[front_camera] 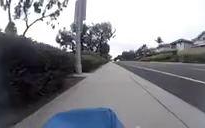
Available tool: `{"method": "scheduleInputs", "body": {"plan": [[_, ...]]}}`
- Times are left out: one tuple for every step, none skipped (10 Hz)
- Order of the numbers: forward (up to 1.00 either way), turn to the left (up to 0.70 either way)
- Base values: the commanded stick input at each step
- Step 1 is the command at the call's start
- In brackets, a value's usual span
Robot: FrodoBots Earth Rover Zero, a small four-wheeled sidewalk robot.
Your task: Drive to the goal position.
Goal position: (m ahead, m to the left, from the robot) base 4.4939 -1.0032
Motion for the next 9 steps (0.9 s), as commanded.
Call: {"method": "scheduleInputs", "body": {"plan": [[1.00,0.00],[1.00,0.00],[1.00,0.00],[1.00,0.00],[1.00,0.00],[1.00,0.00],[1.00,0.00],[1.00,0.00],[1.00,0.00]]}}
